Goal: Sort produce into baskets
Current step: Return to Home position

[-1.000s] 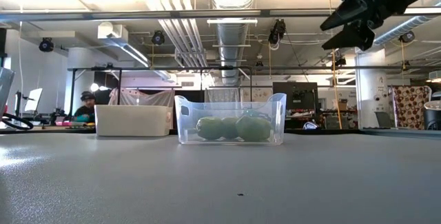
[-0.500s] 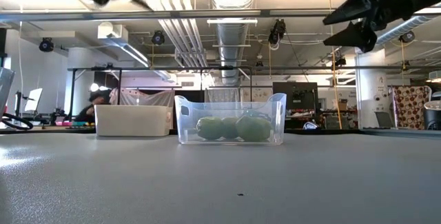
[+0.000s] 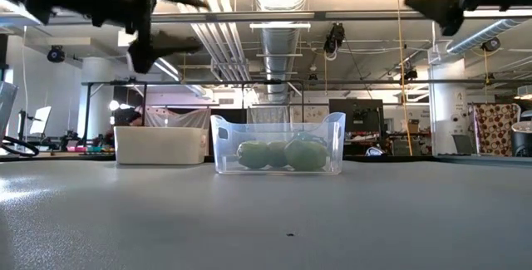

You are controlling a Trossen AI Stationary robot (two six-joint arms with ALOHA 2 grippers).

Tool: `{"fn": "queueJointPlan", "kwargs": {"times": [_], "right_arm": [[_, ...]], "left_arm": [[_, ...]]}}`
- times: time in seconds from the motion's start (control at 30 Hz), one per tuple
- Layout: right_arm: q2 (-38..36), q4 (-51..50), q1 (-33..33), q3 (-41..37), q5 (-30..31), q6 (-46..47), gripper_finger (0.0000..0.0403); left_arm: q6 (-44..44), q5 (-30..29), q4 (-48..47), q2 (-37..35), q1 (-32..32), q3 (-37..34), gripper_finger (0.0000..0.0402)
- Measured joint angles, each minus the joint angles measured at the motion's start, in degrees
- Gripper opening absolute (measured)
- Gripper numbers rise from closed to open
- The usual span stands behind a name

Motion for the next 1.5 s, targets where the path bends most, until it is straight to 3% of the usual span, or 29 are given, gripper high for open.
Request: {"fn": "queueJointPlan", "kwargs": {"times": [0.1,0.2,0.37,0.5,0.6,0.73,0.93,1.13,1.23,1.3,1.5], "right_arm": [[-3.09,1.35,0.0,-0.95,4.6,-0.49,0.0325],[-6.51,1.37,0.0,-1.9,5.14,-1.14,0.0325],[-10.63,-2.79,-0.02,-2.68,7.96,-7.77,0.0325],[-11.82,-8.07,0.0,-2.82,7.92,-6.16,0.0325],[-11.76,-7.29,-0.02,-2.89,5.18,-8.48,0.0325],[-11.83,-4.37,0.02,-2.89,-5.7,-15.89,0.0325],[-11.87,-7.74,-0.04,-3.72,-5.14,-14.76,0.0325],[-11.81,-1.76,0.0,-9.27,-4.56,-11.91,0.0325],[-11.85,6.49,0.0,-13.93,-4.32,-11.83,0.0325],[-11.78,10.15,0.11,-16.7,-3.86,-9.56,0.0325],[-10.77,1.97,0.25,-16.71,-3.5,-4.9,0.0325]], "left_arm": [[7.86,6.34,15.03,0.76,0.32,-5.3,0.0288],[10.66,10.59,22.68,1.12,1.97,-9.24,0.0288],[13.92,14.99,22.55,-0.39,4.81,-12.94,0.0288],[17.03,18.75,22.38,-6.28,4.88,-17.35,0.0288],[18.93,18.41,22.6,-13.26,4.83,-22.87,0.0288],[24.29,17.08,10.41,-24.57,4.76,-22.57,0.0288],[25.06,16.34,-6.22,-41.08,4.72,-23.58,0.0288],[29.63,15.53,-21.32,-58.02,4.72,-21.82,0.0288],[27.89,15.49,-28.37,-57.73,4.75,-20.83,0.0288],[27.54,15.4,-27.01,-57.07,4.76,-20.79,0.0288],[31.79,15.4,-21.48,-57.85,4.78,-23.65,0.0288]]}}
